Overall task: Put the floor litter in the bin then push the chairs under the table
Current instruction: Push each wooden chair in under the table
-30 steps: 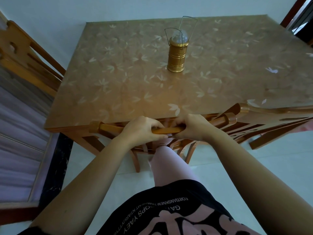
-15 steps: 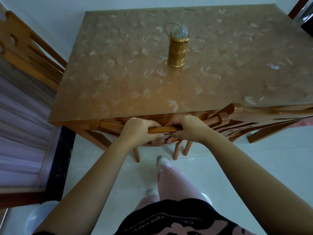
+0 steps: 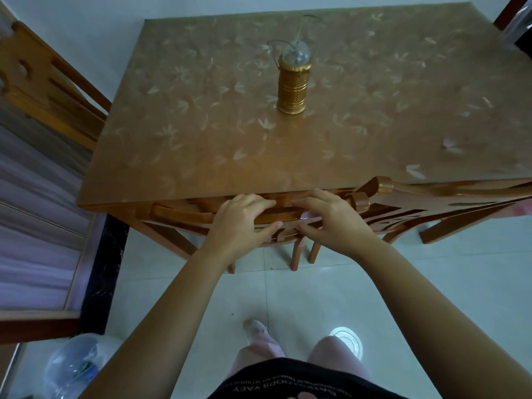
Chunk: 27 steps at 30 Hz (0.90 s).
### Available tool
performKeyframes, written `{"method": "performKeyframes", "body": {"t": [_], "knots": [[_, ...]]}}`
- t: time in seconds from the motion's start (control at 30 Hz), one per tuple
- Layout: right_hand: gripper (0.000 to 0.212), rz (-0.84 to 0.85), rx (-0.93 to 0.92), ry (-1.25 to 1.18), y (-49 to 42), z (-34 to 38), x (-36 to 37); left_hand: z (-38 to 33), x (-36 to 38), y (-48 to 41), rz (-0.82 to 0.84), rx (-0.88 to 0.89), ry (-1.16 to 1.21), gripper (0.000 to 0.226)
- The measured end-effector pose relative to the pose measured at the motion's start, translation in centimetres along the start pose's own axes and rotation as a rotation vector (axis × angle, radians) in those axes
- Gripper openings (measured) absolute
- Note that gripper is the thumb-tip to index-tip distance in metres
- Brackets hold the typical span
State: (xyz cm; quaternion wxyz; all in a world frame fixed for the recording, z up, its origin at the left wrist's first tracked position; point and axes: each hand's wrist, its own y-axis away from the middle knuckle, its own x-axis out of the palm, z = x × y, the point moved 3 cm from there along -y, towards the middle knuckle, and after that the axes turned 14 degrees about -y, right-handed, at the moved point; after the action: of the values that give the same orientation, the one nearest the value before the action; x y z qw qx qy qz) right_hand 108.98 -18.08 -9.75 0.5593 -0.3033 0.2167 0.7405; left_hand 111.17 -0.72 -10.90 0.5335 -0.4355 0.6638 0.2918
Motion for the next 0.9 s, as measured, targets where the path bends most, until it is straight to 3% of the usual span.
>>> {"method": "performKeyframes", "body": {"t": [0.2, 0.5, 0.9], "knots": [[0.036, -0.077, -0.016, 0.066, 5.6, -3.1, -5.4, -8.2, 0.6, -1.0, -0.152, 0.024, -0.029, 0.037], [0.035, -0.315, 0.061, 0.257, 18.0, -10.8, -15.6, -26.5, 3.5, -1.7, -0.309, 0.03, -0.143, 0.034], [0.031, -0.575, 0.271, 0.338, 30.7, -20.5, -26.4, -45.9, 9.2, -6.3, -0.295, 0.27, -0.097, 0.029]]}}
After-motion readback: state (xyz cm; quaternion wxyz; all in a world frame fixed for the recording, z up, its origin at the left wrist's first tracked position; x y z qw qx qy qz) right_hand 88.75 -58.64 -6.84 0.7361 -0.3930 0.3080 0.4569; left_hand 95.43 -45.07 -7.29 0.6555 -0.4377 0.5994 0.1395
